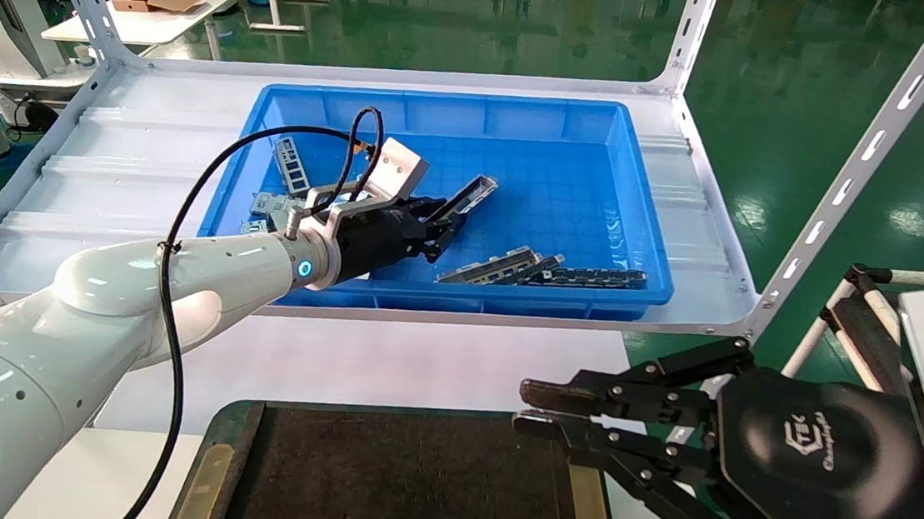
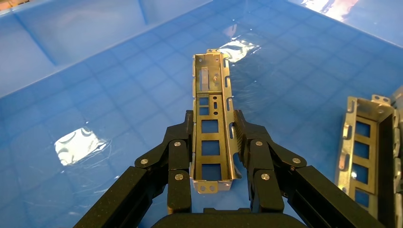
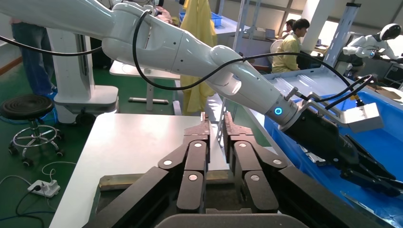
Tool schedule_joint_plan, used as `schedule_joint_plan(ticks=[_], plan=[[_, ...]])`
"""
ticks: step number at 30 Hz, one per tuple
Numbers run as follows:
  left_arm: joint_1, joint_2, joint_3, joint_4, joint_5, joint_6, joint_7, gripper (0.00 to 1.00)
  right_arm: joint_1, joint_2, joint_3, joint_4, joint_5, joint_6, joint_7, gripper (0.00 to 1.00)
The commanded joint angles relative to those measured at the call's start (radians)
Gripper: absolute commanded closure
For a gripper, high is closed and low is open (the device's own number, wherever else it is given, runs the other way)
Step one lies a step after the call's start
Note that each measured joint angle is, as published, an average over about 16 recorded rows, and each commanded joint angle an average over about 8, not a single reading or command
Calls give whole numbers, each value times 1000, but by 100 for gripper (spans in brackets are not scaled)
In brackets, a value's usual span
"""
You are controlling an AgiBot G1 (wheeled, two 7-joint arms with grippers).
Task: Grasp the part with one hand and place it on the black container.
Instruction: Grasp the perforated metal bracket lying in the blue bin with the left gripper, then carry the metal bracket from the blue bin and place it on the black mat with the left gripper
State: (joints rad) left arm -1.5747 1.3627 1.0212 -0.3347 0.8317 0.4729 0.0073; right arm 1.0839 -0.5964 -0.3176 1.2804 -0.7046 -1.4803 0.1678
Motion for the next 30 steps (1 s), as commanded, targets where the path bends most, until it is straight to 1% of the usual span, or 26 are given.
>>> schedule_joint_plan(ticks=[1, 8, 13, 15, 23, 26, 30], plan=[[-4, 0, 3, -3, -15, -2, 4, 100, 0, 0, 0, 0, 0, 0, 0, 100], [-46, -6, -15, 11, -66, 37, 74, 100, 0, 0, 0, 0, 0, 0, 0, 100], [-75, -18, -34, 19, -101, 102, 130, 100, 0, 0, 0, 0, 0, 0, 0, 100], [-82, -28, -44, 15, -117, 153, 154, 100, 0, 0, -1, 0, 0, 0, 0, 100], [-79, -85, -96, 8, -192, 425, 261, 100, 0, 0, -1, 0, 1, 0, 0, 100], [-72, -103, -105, 6, -208, 502, 279, 100, 0, 0, -1, 0, 1, 0, 0, 100], [-53, -139, -107, -22, -221, 596, 277, 100, 0, 0, -1, 0, 1, 0, -1, 100]])
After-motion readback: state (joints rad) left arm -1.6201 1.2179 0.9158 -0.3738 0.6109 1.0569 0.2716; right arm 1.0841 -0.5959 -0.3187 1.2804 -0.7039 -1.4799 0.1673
